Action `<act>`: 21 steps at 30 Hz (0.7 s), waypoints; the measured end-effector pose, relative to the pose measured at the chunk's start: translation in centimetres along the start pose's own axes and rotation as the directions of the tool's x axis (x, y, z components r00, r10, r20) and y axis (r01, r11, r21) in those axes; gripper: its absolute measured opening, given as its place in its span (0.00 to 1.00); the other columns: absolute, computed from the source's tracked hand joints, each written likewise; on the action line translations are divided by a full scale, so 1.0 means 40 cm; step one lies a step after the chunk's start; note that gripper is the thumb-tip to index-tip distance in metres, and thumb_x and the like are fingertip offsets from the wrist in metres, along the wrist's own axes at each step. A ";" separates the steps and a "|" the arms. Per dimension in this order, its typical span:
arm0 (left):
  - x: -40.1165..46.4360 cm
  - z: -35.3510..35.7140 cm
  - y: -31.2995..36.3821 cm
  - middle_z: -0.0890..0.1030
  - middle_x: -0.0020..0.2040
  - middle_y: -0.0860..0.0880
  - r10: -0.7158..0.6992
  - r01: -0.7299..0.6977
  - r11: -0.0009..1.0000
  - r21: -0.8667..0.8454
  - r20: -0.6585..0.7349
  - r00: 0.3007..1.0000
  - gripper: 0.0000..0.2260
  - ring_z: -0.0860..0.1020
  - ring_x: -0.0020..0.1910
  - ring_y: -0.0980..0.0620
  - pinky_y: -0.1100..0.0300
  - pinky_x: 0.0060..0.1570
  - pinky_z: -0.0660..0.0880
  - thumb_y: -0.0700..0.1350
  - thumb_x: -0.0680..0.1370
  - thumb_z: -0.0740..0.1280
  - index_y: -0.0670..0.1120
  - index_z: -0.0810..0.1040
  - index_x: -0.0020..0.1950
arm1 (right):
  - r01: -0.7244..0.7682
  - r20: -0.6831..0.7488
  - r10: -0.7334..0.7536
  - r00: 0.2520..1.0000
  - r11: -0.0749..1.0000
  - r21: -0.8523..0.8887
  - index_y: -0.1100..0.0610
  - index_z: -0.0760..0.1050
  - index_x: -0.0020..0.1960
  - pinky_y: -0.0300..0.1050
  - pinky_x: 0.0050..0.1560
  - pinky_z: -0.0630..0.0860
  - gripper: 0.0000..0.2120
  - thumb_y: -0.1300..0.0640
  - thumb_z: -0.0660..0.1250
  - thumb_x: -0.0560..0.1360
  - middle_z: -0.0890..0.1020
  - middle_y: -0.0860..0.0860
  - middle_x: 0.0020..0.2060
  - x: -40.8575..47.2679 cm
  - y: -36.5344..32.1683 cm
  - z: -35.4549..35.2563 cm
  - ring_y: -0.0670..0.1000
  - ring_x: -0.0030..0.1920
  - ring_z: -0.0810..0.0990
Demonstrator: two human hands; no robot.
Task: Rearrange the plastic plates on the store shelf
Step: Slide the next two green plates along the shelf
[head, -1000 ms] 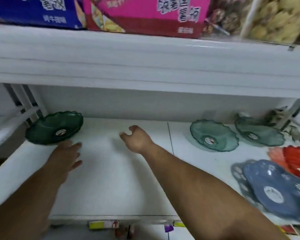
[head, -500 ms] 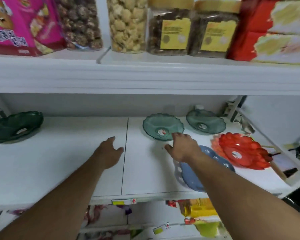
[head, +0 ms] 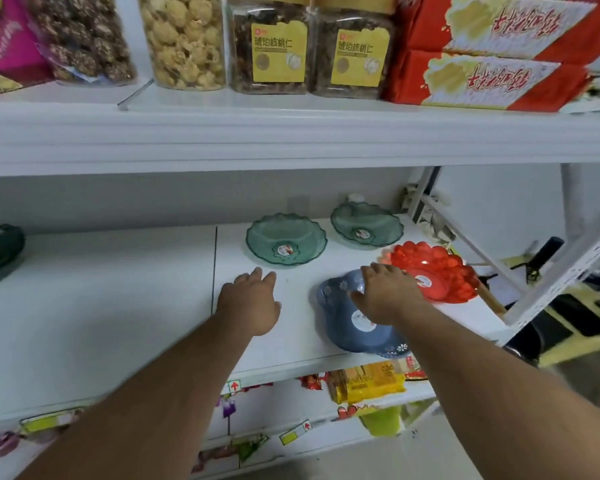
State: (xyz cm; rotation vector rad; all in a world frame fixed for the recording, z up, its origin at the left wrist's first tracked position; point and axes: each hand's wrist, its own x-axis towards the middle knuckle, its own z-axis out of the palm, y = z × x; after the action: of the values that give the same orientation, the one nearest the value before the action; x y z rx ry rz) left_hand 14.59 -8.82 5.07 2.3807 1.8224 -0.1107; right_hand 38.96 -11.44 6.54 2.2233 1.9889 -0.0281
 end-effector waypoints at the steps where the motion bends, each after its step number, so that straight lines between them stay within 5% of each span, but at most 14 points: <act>1: 0.005 0.001 0.017 0.54 0.81 0.47 0.011 -0.011 1.000 0.005 0.002 1.000 0.29 0.58 0.78 0.44 0.48 0.71 0.62 0.56 0.80 0.57 0.50 0.54 0.80 | -0.006 0.012 0.006 1.000 1.000 -0.013 0.56 0.63 0.75 0.60 0.70 0.66 0.32 0.37 0.53 0.78 0.70 0.56 0.73 0.000 0.012 0.002 0.61 0.72 0.68; 10: 0.142 0.018 0.148 0.57 0.81 0.46 0.028 -0.028 0.999 0.036 -0.014 1.000 0.29 0.60 0.77 0.44 0.49 0.69 0.63 0.56 0.80 0.57 0.50 0.55 0.80 | -0.012 0.015 0.013 1.000 0.999 -0.041 0.57 0.64 0.73 0.62 0.69 0.67 0.31 0.37 0.54 0.78 0.71 0.58 0.72 0.116 0.149 0.031 0.62 0.71 0.69; 16: 0.256 0.031 0.202 0.69 0.74 0.47 -0.065 0.067 0.997 0.034 -0.048 0.997 0.25 0.71 0.69 0.43 0.49 0.63 0.70 0.56 0.78 0.60 0.50 0.64 0.74 | 0.062 0.012 -0.062 0.998 0.998 -0.027 0.57 0.66 0.71 0.59 0.66 0.71 0.29 0.38 0.55 0.78 0.74 0.58 0.68 0.261 0.222 0.045 0.61 0.67 0.72; 21: 0.325 0.047 0.237 0.72 0.72 0.47 -0.177 0.178 0.984 0.020 -0.041 0.983 0.26 0.74 0.67 0.43 0.48 0.61 0.73 0.55 0.79 0.60 0.50 0.62 0.76 | 0.076 0.038 -0.077 0.996 0.997 0.025 0.61 0.65 0.72 0.56 0.65 0.72 0.29 0.41 0.55 0.80 0.74 0.61 0.67 0.345 0.256 0.048 0.62 0.66 0.74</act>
State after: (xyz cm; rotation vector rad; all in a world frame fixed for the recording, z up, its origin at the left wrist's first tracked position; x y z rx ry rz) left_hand 27.19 0.88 1.97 2.2463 2.0611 -0.1057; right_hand 50.87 0.83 4.07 2.1423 2.0626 -0.1028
